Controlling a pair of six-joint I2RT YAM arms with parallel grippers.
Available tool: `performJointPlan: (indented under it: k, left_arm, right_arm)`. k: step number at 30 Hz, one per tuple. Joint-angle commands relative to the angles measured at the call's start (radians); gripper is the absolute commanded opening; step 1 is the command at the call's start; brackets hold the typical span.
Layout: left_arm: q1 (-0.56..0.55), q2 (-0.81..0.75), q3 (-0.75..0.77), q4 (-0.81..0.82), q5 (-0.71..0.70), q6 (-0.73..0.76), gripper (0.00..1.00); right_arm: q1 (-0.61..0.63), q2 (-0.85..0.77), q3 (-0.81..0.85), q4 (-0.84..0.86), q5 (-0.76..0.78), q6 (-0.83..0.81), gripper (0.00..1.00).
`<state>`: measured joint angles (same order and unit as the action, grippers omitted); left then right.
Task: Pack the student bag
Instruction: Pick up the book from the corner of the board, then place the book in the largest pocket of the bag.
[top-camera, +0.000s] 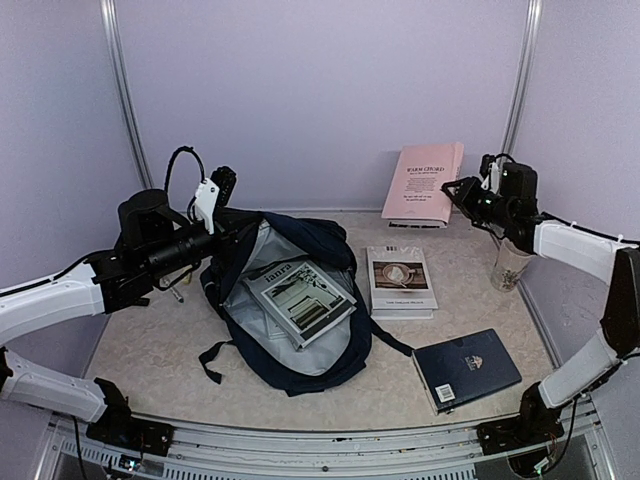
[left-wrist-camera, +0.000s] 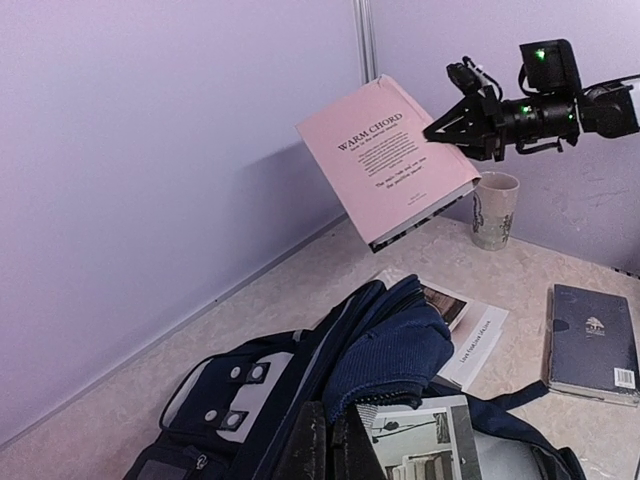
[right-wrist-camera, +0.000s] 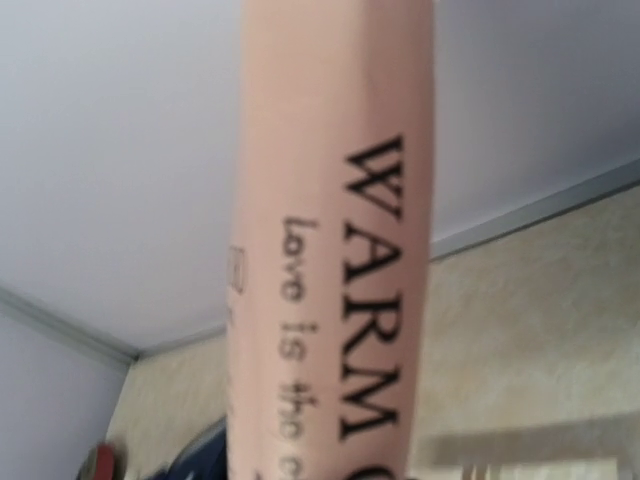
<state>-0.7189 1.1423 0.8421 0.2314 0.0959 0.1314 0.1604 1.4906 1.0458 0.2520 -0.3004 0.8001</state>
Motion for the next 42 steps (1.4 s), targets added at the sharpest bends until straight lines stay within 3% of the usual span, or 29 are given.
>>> performJointPlan:
  k: [1, 6, 10, 14, 17, 21, 25, 34, 38, 42]
  left_arm:
    - [0.007, -0.013, 0.042, 0.063, -0.063, -0.004, 0.0]
    - [0.007, -0.013, 0.039, 0.067, -0.072, -0.01, 0.0]
    - [0.007, -0.013, 0.039, 0.066, -0.086, -0.009, 0.0]
    - [0.007, -0.008, 0.037, 0.065, -0.097, -0.005, 0.0]
    - [0.007, -0.003, 0.036, 0.066, -0.11, -0.002, 0.0]
    - [0.007, 0.001, 0.038, 0.065, -0.11, -0.001, 0.0]
    - [0.007, -0.003, 0.038, 0.064, -0.097, -0.002, 0.0]
    - [-0.011, -0.047, 0.018, 0.094, 0.003, 0.026, 0.0]
    - [-0.022, -0.046, 0.029, 0.087, 0.051, 0.022, 0.0]
    - [-0.037, -0.075, 0.021, 0.098, 0.108, 0.033, 0.0]
  right_arm:
    - [0.013, -0.141, 0.011, -0.267, -0.113, -0.153, 0.12]
    - [0.036, -0.274, 0.037, -0.449, -0.325, -0.241, 0.09]
    - [0.078, -0.346, 0.027, -0.534, -0.526, -0.284, 0.0]
    - [0.172, -0.384, -0.004, -0.596, -0.68, -0.329, 0.01]
    - [0.282, -0.419, -0.067, -0.548, -0.749, -0.321, 0.0]
    - [0.429, -0.412, -0.216, -0.352, -0.738, -0.239, 0.0]
    - [0.524, -0.29, -0.243, -0.273, -0.685, -0.237, 0.0]
    - [0.524, 0.134, -0.183, -0.008, -0.636, -0.002, 0.0]
    - [0.509, 0.262, -0.075, -0.042, -0.475, 0.036, 0.02]
    - [0.508, 0.381, 0.011, 0.025, -0.426, 0.138, 0.04]
